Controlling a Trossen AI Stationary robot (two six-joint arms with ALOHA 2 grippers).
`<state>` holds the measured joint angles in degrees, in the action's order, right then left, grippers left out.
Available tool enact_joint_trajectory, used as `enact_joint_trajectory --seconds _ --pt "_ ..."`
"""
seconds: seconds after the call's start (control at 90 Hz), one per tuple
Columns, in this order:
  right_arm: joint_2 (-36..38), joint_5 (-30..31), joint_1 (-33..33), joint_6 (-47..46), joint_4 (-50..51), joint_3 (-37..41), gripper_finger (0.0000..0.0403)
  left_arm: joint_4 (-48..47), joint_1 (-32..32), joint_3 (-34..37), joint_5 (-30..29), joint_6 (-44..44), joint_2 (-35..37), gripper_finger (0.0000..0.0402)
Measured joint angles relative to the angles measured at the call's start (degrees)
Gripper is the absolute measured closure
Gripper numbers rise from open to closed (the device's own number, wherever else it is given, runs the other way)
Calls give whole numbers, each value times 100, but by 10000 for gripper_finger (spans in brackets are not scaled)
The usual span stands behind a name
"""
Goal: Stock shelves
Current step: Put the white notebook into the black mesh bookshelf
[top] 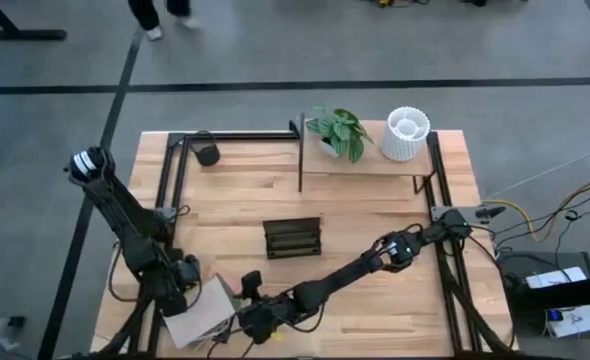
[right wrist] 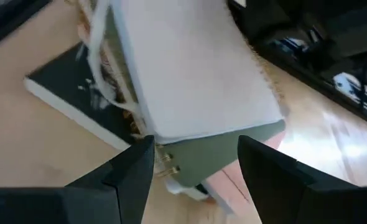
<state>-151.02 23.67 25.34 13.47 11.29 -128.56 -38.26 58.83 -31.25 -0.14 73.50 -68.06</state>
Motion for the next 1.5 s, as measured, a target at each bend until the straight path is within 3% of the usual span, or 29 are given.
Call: enact_joint_trajectory --seconds 0.311,0.489,0.656,0.867,1.033,1.211,1.4,1.5 --pt "0 -178 -38 79 -165 58 190 426 -90 -1 -414 -406 -123 402" --pt "0 -134 -75 60 -330 58 190 426 -116 1 -1011 -692 -67 401" --pt "0 386 -78 66 -384 0 190 476 -187 1 -1353 -882 -51 401" --pt "0 515 -83 62 -382 -23 202 479 -212 1 -1476 -1135 -49 401" --pt "0 525 -81 51 -389 -23 237 478 -214 1 -1543 -1220 -47 401" --pt "2 658 -55 52 -388 -107 302 400 -214 -7 -1543 -1464 25 401" --pt "75 712 5 69 -63 -419 383 -551 -216 -309 -1545 -1459 342 401" --pt "199 1075 60 61 526 -657 392 -888 -221 -454 -1639 -1430 539 401"
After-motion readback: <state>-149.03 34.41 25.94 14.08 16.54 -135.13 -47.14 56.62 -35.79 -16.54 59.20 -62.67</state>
